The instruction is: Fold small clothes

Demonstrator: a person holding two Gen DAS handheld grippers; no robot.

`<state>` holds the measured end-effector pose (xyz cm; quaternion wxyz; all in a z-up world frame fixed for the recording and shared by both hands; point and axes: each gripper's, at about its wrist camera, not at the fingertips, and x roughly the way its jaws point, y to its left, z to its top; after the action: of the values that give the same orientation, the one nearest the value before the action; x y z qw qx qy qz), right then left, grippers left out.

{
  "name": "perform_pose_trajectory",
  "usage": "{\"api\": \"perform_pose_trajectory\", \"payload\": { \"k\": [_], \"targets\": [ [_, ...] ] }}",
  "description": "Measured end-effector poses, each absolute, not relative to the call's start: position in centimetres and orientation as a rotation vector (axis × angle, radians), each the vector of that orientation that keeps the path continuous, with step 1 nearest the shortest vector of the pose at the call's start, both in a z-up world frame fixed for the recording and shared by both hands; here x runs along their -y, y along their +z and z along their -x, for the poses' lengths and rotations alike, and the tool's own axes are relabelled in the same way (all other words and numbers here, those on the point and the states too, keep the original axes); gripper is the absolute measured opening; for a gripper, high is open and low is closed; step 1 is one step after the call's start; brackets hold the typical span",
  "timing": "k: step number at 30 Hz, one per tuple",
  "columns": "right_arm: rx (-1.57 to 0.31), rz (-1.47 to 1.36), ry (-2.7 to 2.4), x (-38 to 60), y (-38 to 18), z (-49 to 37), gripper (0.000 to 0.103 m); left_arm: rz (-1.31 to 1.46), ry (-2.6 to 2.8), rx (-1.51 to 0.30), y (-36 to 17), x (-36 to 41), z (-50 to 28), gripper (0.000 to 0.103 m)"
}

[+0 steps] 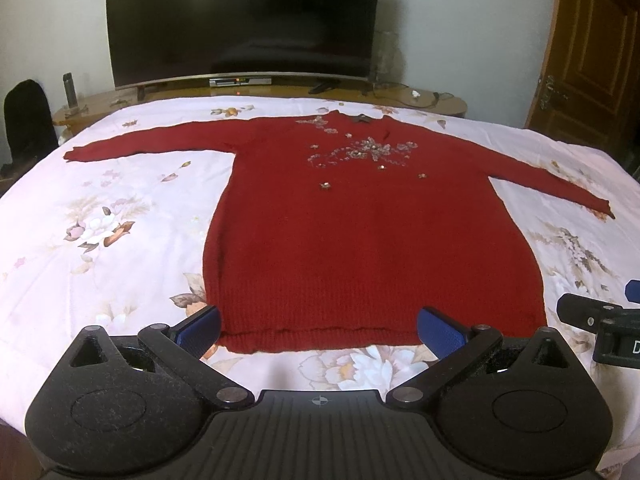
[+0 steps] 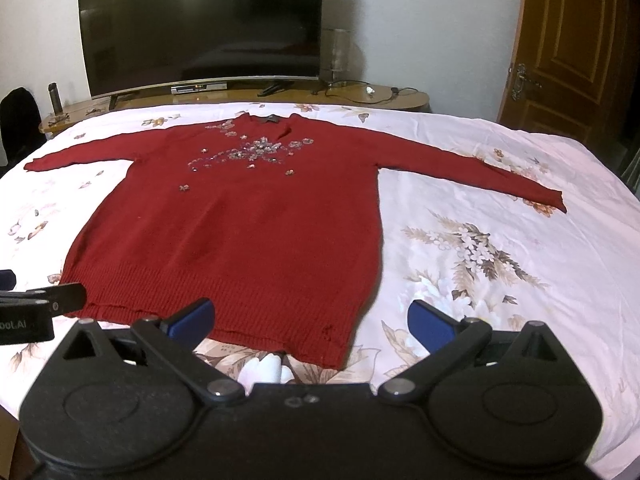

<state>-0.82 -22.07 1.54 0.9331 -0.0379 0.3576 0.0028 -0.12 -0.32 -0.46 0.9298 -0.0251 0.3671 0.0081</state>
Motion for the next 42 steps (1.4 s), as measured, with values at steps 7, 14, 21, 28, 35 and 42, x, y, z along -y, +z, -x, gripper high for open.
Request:
{"api": "perform_pose_trajectory", "payload": {
  "k": [7,14,21,28,35,42],
  "targets": [
    [-0.733,0.079,0.005,21.9,1.4,0.9,0.103,0.052,0.014,-0.753,-0.5,0.2,0.0,0.103],
    [-0.735,0.081,0.007,21.9,1.4,0.9,0.103,0.052,0.016,-0.754,-0.6,0.3,0.1,0.103],
    [-0.736,0.079,0.010,21.8,1.3,0.9,0.103,0.047,0.013,-0.760,-0.6,0.3,0.0,0.103],
    [-0.689,-0.016,0.032,24.6,1.6,-0.2,0.103,0.130,-0.021,-0.665,0.3,-1.6,-2.8,0.103],
    [-0.609,-0.230,-0.021,32.5,2.3,-4.7,0.101,0.092,0.014,-0.515,0.7,-1.3,-9.9,0.103],
    [-0.543,-0.428,-0.154,42.5,0.3,-12.8,0.099,0.160,-0.004,-0.577,-2.1,-1.5,-20.2,0.103]
  ]
}}
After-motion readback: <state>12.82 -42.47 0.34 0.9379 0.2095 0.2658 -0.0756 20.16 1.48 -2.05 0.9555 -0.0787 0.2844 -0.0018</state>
